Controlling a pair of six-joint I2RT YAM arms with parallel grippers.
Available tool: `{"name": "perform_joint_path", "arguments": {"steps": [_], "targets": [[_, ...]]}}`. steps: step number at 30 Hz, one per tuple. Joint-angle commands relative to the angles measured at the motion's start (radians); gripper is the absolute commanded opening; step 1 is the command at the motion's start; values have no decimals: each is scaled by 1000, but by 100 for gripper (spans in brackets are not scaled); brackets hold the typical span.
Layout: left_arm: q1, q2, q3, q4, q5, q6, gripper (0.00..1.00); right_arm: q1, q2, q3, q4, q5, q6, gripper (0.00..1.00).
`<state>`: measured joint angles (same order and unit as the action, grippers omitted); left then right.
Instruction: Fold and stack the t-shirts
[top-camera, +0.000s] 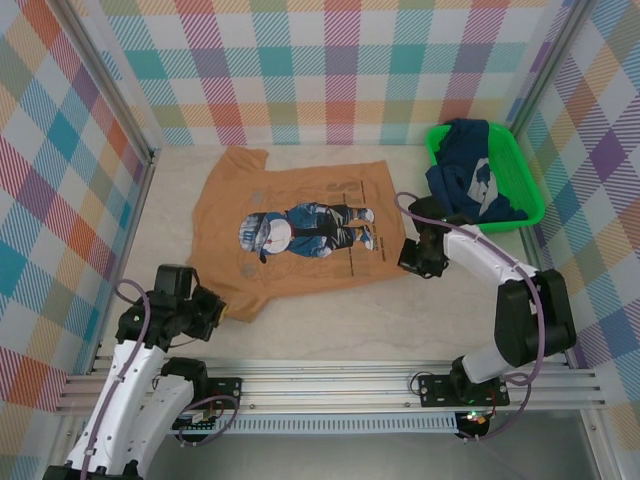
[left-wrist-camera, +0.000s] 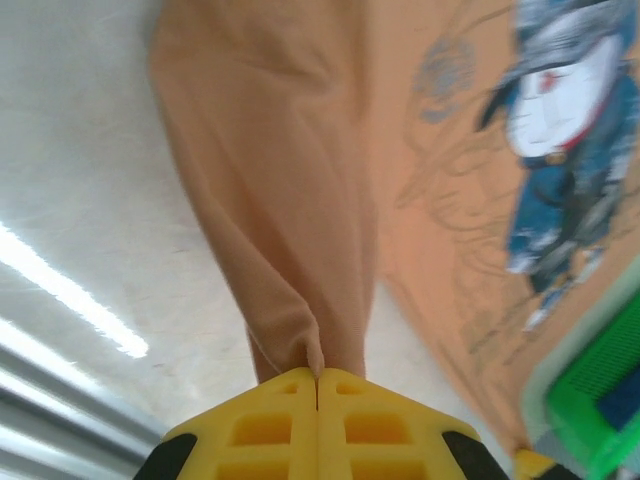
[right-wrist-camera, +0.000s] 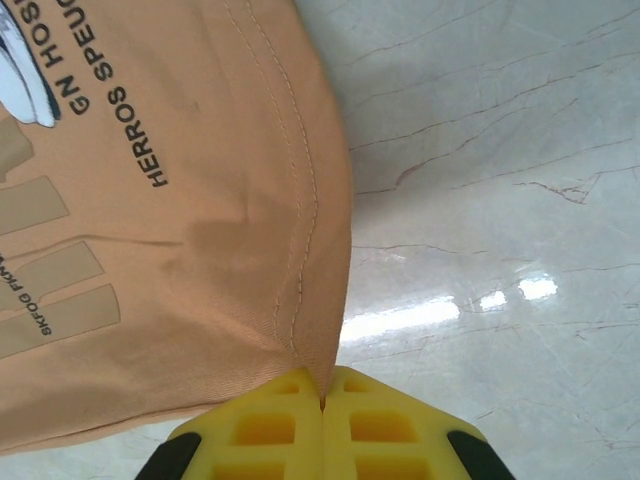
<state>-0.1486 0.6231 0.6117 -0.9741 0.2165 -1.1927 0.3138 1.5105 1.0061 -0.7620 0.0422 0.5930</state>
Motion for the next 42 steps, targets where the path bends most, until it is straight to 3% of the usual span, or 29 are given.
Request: {"name": "perform_joint_path", "arguments": {"steps": [1, 5, 7, 8, 10, 12, 16, 18, 22, 25, 31, 37, 42], "targets": [[-9, -10, -68, -43, 0, 50, 0, -3, 20, 10, -20, 3, -15, 0], [-10, 55, -128, 21, -22, 56, 3, -3, 50, 17, -12, -13, -17, 0], [-9, 104, -110, 12, -70, 77, 38, -4, 63, 24, -9, -26, -22, 0], [-8, 122, -79, -10, -97, 86, 50, -2, 66, 26, -8, -30, -24, 0], [-8, 153, 8, -46, -166, 114, 59, -2, 67, 31, -10, -36, -31, 0], [-2, 198, 72, -39, -204, 150, 57, -3, 68, 28, -5, -47, -37, 0], [48, 402, 120, 83, -146, 222, 46, -2, 77, 23, 4, -80, -45, 0], [51, 498, 154, 104, -182, 249, 42, -2, 78, 22, 7, -81, -48, 0], [84, 679, 140, 192, -158, 235, 25, -3, 89, 22, 4, -82, -55, 0], [92, 767, 136, 221, -195, 230, 19, -2, 88, 20, 4, -78, -60, 0], [177, 946, 202, 260, -278, 335, 15, 9, 102, 26, 35, -141, -75, 0], [270, 1139, 374, 253, -351, 490, 14, 73, 146, 43, 67, -245, -29, 0], [285, 1205, 516, 204, -392, 560, 15, 114, 164, 25, 57, -214, 16, 0]]}}
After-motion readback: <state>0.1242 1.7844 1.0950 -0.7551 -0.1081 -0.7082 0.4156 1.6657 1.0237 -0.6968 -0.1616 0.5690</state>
